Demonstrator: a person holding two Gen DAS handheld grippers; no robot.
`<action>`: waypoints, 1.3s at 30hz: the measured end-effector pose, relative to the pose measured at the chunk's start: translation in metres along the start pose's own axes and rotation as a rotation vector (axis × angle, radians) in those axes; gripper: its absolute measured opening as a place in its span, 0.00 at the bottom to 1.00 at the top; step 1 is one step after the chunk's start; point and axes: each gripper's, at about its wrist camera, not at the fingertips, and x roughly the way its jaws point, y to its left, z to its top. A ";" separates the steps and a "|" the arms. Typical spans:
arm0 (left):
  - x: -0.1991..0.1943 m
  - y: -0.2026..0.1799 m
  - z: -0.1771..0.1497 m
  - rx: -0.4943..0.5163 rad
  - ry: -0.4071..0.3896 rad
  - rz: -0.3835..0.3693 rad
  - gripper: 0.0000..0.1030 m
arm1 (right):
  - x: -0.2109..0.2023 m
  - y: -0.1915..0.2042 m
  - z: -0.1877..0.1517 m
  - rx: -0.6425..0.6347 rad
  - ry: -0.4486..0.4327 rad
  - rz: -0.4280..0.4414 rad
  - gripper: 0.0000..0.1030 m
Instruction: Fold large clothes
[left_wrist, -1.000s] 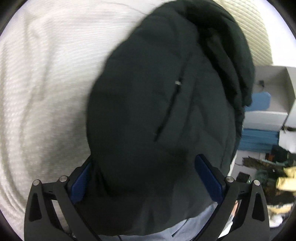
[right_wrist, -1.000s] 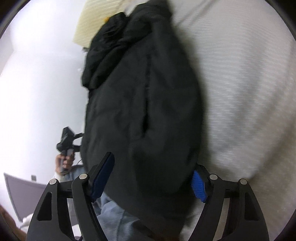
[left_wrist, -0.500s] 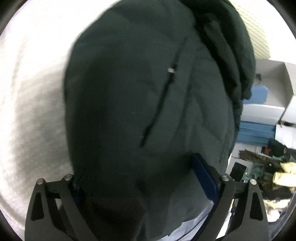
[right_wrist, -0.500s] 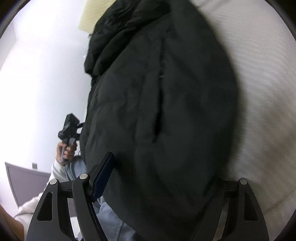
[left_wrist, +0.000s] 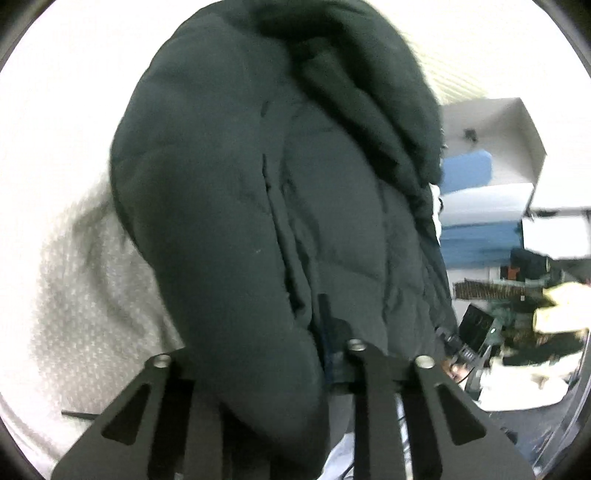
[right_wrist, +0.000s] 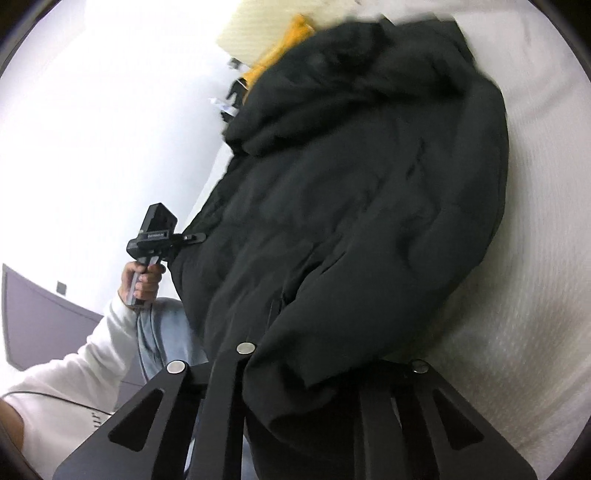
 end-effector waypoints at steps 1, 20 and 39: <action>-0.004 -0.005 -0.002 0.009 -0.009 -0.007 0.13 | -0.004 0.008 0.001 -0.015 -0.020 0.001 0.10; -0.124 -0.046 -0.072 0.071 -0.194 -0.089 0.08 | -0.091 0.108 -0.076 -0.069 -0.308 0.050 0.07; -0.160 -0.062 -0.105 0.144 -0.222 -0.099 0.08 | -0.115 0.140 -0.119 -0.025 -0.425 0.060 0.07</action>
